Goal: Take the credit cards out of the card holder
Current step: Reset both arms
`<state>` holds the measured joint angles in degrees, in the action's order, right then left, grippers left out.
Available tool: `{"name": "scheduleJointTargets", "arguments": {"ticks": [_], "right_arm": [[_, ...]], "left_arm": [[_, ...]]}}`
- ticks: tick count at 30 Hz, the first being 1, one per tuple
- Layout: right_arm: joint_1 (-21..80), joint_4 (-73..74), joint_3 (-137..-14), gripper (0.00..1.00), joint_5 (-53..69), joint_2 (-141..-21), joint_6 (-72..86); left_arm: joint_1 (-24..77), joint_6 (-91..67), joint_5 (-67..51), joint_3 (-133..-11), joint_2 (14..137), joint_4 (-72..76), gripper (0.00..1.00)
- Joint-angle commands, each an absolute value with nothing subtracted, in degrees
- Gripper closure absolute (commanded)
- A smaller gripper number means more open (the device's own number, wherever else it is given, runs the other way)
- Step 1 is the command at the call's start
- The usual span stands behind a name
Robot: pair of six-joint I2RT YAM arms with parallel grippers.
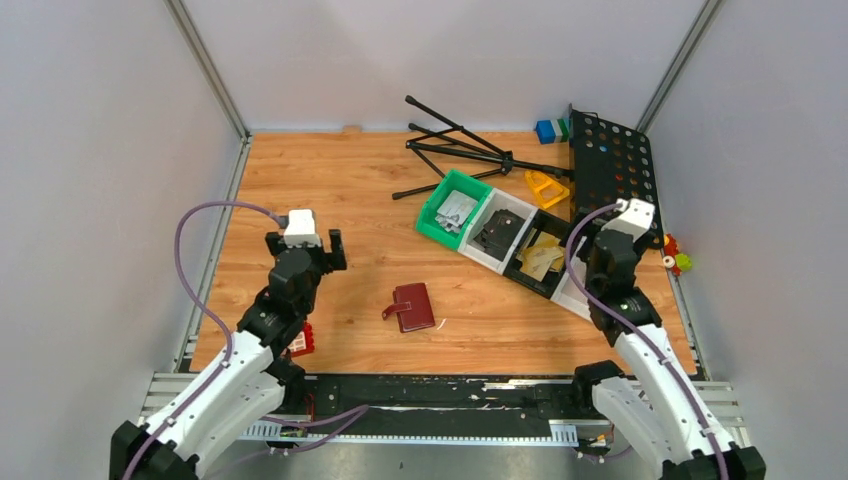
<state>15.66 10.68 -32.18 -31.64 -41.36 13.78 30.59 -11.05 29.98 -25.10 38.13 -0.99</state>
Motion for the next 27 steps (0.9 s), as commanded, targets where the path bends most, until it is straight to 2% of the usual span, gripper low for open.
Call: {"name": "scheduleJointTargets", "arguments": {"ticks": [1, 4, 9, 12, 16, 22, 27], "right_arm": [[6.5, 2.4, -29.5, 0.01, -23.2, -42.0, 11.4], [5.2, -6.0, -25.4, 0.01, -19.4, -42.9, 8.4], [5.3, -18.8, -19.6, 0.08, -17.1, -46.4, 3.5], [5.1, -24.9, -16.7, 0.00, -16.9, -49.6, 1.1], [4.7, -38.2, -12.3, 0.00, -14.8, -56.2, -2.7], [3.8, -44.9, -12.1, 0.00, -15.2, -65.4, -1.9], [3.5, -41.3, -17.5, 0.01, -11.7, -71.4, -4.3]], "left_arm": [[18.3, -8.0, 27.4, -20.9, 40.4, 11.4, 0.00], [11.3, -7.8, 22.8, -17.0, 44.5, 20.5, 0.00], [9.2, -5.0, 21.6, -15.2, 54.2, 29.4, 0.00], [9.1, -3.5, 20.3, -13.1, 58.4, 36.7, 0.00], [7.3, -2.7, 18.6, -13.1, 65.1, 43.5, 0.00], [4.7, -0.1, 13.8, -15.2, 69.1, 45.1, 0.07], [4.7, 2.3, 11.9, -12.4, 77.1, 58.1, 0.11]]}}
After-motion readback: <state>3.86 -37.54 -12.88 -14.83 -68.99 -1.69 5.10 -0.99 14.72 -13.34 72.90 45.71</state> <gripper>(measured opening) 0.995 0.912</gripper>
